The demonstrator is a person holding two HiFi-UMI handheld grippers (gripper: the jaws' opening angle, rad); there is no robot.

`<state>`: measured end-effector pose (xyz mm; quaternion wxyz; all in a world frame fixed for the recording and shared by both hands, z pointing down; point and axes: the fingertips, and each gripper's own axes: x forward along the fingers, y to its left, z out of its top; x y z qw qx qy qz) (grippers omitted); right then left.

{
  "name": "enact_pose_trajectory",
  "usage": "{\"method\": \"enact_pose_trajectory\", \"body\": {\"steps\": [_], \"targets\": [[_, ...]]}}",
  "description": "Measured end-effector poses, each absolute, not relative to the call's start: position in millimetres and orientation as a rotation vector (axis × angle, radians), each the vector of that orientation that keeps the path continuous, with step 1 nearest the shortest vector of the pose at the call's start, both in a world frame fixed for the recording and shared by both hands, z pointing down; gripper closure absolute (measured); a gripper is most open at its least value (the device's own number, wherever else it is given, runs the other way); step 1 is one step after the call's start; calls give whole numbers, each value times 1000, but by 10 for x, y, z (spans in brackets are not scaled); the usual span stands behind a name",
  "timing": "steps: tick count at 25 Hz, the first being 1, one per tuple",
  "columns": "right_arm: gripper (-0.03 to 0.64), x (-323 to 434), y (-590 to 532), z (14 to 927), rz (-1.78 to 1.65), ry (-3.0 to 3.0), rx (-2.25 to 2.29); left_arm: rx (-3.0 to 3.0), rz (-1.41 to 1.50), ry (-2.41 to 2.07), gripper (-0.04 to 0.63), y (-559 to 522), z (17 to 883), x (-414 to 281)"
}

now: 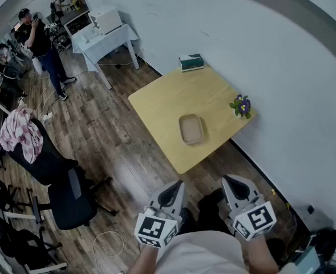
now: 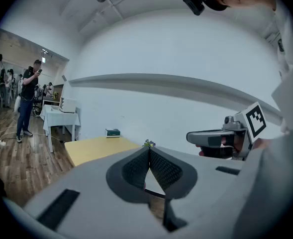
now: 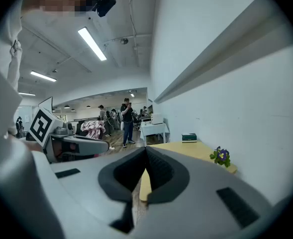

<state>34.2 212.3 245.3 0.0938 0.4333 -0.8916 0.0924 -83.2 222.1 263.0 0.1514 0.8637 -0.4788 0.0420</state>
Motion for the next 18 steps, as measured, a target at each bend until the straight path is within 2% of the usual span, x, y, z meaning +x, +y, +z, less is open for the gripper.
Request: {"method": "enact_pose_trajectory", "body": {"steps": [18], "targets": [[612, 63, 2282, 2508, 275, -2688, 1202, 2494, 121, -1340, 591, 2413, 2693, -869]]}}
